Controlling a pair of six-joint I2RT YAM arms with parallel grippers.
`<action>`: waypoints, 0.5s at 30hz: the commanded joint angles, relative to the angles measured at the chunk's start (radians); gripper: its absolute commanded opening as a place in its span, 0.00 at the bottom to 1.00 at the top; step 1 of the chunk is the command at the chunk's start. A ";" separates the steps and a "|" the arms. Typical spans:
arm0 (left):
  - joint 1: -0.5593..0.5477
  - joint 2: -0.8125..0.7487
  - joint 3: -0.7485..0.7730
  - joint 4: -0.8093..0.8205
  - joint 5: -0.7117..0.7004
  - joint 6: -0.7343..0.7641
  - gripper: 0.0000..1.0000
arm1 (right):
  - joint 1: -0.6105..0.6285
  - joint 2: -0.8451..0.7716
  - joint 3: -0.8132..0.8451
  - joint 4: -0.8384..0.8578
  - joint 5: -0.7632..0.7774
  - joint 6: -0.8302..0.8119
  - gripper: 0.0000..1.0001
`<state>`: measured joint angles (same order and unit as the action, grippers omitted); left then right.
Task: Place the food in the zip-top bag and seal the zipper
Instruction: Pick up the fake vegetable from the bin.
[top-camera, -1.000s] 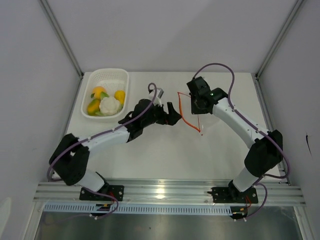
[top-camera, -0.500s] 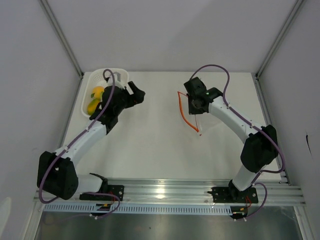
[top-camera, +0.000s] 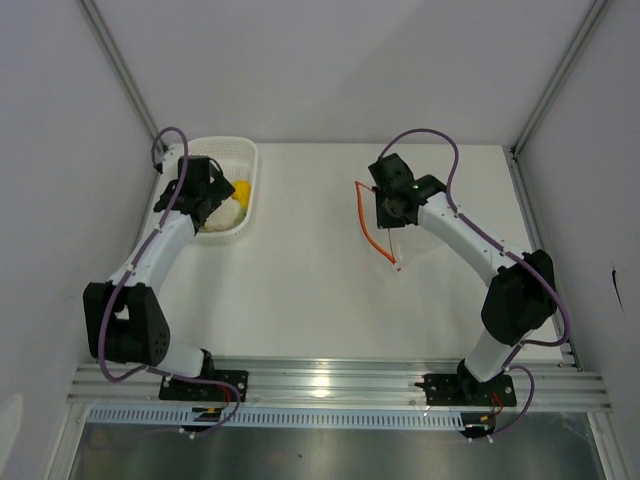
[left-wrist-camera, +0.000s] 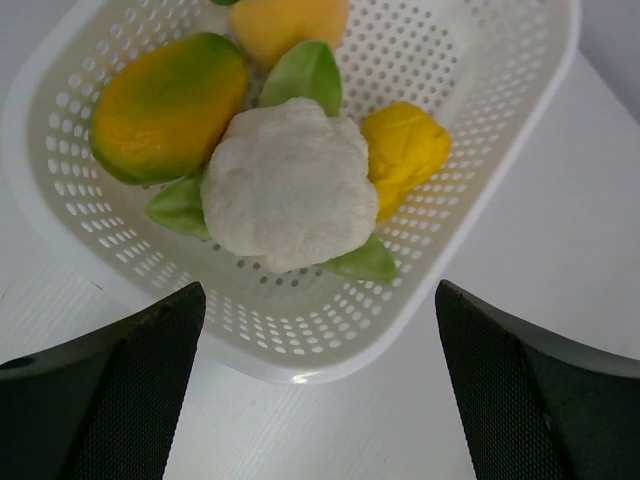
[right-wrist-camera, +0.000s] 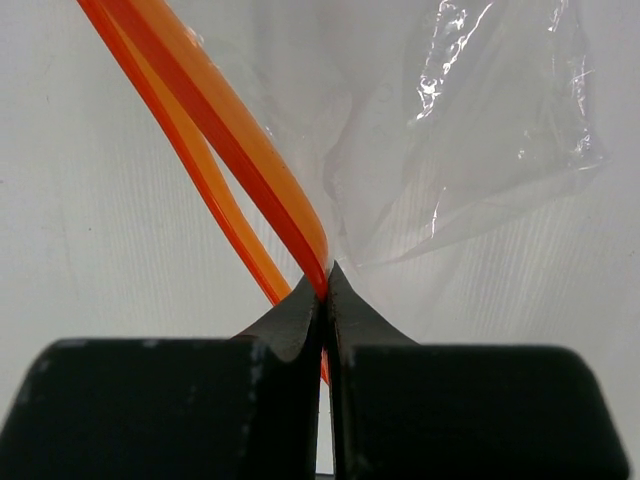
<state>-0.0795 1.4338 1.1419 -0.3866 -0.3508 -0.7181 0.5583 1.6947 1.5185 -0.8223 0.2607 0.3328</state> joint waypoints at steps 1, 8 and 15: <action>0.012 0.097 0.111 -0.153 -0.042 -0.027 0.98 | -0.006 -0.017 -0.003 0.034 -0.011 -0.020 0.00; 0.023 0.241 0.212 -0.209 -0.057 -0.069 1.00 | -0.008 -0.018 -0.009 0.040 -0.017 -0.021 0.00; 0.055 0.368 0.312 -0.251 -0.030 -0.067 1.00 | -0.014 -0.029 -0.017 0.040 -0.014 -0.025 0.00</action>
<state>-0.0456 1.7622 1.3750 -0.6033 -0.3748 -0.7635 0.5510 1.6947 1.5024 -0.8055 0.2451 0.3195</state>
